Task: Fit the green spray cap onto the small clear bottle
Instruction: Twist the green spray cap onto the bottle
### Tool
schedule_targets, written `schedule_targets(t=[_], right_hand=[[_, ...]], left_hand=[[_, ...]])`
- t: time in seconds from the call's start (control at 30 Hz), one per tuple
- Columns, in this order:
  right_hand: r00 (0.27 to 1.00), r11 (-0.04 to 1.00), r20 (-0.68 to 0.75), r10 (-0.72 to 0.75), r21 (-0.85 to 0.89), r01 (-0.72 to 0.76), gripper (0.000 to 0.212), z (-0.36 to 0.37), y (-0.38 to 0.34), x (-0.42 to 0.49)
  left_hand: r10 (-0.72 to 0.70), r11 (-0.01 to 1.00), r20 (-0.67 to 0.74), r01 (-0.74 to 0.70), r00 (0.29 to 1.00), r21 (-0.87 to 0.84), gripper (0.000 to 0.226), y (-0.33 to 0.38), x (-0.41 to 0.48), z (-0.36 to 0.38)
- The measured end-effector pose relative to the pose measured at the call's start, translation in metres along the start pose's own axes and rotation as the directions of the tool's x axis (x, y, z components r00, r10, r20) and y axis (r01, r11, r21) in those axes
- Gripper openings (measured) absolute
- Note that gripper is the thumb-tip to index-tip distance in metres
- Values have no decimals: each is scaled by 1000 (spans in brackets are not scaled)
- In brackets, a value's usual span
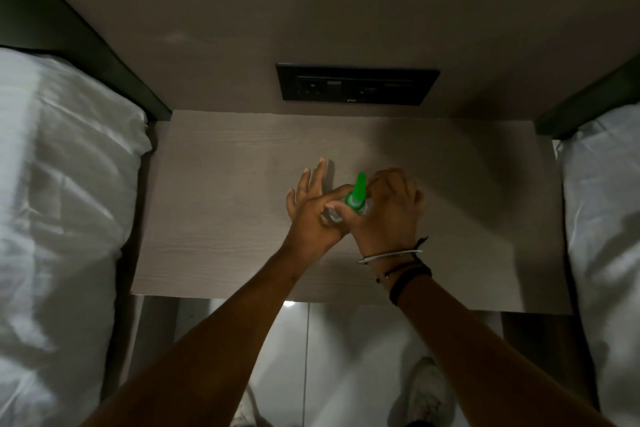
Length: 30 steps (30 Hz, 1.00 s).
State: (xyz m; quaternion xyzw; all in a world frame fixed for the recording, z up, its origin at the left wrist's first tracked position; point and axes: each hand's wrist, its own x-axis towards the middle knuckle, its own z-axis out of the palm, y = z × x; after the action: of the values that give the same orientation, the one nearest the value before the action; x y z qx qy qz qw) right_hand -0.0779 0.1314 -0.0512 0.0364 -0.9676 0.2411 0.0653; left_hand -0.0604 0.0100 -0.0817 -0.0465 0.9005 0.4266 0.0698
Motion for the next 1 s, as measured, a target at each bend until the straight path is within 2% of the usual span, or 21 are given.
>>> schedule_targets(t=[0.07,0.17,0.23,0.33,0.43,0.6,0.77,0.87,1.0], right_hand=[[1000,999,-5,26,-36,-26,56,-1,-1,1],[997,999,80,21,32,-24,60,-3,6,5],[984,993,171,-42,117,22,54,-3,13,4],[969,978,206,-134,187,95,35,0,22,2],[978,980,163,-129,169,101,30,4,22,1],[998,990,15,-69,121,67,31,5,13,-4],[996,994,-46,76,81,-72,33,-1,3,-13],[991,988,-17,133,84,-131,41,-8,2,-15],[982,977,57,179,105,-185,74,-24,11,-19]], left_hand=[[8,1000,49,-8,999,3,40,3,2,-6],[4,998,71,0,997,-56,45,2,5,-7],[-3,993,75,12,997,-120,47,-1,6,-6],[23,997,115,-14,993,-80,60,-4,5,-5],[29,997,102,-22,994,-72,59,-3,5,-7],[6,997,52,-2,999,-73,51,0,4,-4],[-15,994,22,17,1000,-111,48,5,-5,0],[-26,992,40,31,999,-124,47,7,-6,0],[-48,993,93,57,995,-101,52,8,0,-5]])
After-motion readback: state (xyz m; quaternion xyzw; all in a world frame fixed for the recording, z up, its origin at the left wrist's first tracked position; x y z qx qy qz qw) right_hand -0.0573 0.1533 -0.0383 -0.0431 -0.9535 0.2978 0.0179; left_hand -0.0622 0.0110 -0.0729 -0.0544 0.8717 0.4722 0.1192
